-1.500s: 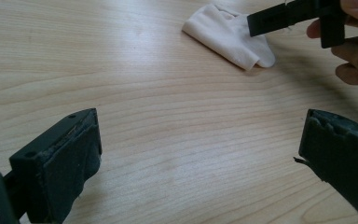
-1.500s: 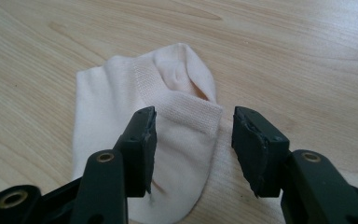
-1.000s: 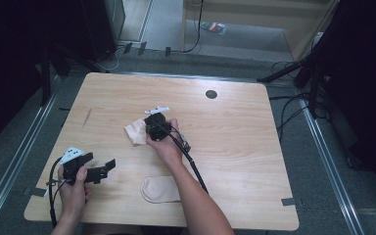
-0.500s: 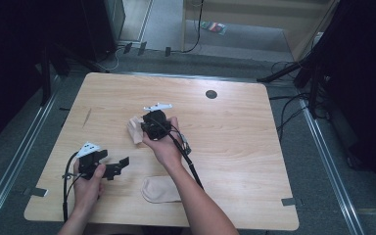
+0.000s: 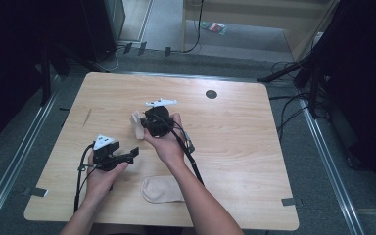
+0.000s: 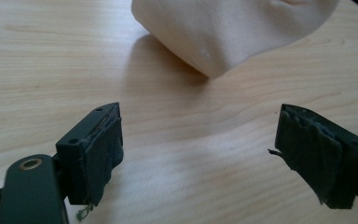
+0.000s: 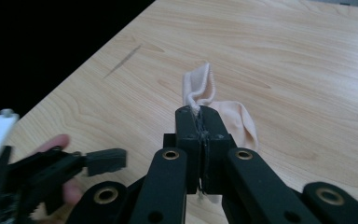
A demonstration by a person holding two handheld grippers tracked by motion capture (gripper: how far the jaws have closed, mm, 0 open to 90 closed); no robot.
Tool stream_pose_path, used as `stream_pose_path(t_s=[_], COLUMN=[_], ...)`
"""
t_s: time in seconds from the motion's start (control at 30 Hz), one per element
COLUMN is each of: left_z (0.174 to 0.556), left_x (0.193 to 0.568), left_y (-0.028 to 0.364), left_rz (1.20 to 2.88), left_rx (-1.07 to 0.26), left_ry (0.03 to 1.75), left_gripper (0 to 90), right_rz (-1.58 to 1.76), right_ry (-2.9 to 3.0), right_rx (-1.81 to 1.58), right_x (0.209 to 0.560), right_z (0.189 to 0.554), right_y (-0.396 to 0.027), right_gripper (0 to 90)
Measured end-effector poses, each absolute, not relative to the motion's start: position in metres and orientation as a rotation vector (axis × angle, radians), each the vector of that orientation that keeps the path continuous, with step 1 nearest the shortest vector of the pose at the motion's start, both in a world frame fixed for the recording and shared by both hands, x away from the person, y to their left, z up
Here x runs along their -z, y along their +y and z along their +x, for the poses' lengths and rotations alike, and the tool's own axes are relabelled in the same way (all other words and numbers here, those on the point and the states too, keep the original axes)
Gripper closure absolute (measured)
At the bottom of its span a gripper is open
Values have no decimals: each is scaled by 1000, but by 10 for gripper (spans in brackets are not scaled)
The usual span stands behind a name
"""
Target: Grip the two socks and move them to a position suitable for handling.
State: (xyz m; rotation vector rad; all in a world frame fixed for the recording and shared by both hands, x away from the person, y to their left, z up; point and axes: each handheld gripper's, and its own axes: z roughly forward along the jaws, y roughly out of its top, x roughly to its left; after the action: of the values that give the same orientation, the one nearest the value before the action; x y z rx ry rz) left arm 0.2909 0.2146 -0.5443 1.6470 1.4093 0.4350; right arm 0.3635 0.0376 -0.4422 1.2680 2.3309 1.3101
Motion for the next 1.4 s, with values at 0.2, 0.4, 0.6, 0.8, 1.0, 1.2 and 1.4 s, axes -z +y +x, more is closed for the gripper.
stream_pose_path(t_s=[0.2, 0.4, 0.6, 0.8, 1.0, 1.2, 1.4], left_z=[304, 310, 319, 310, 286, 267, 254], left_x=[548, 548, 549, 542, 530, 531, 539], left_y=[197, 193, 196, 204, 206, 193, 170], left_rz=[1683, 1650, 1629, 1666, 1738, 1850, 1959], left_rx=[-431, -442, -504, -622, -830, -963, -998], left_ry=[1420, 1440, 1532, 1504, 1410, 1363, 1306], left_gripper=[192, 314, 548, 881, 900, 900, 900], right_rz=[1229, 1211, 1212, 1203, 1235, 1281, 1347], right_ry=[2322, 2319, 2322, 2312, 2296, 2288, 2291], right_rx=[-1345, -1370, -1418, -1423, -1414, -1374, -1339], right_x=[429, 420, 409, 403, 415, 440, 466], right_z=[355, 348, 338, 332, 332, 327, 321], right_y=[39, 38, 32, 23, 5, -16, -38], right_gripper=[896, 897, 896, 897, 898, 899, 899])
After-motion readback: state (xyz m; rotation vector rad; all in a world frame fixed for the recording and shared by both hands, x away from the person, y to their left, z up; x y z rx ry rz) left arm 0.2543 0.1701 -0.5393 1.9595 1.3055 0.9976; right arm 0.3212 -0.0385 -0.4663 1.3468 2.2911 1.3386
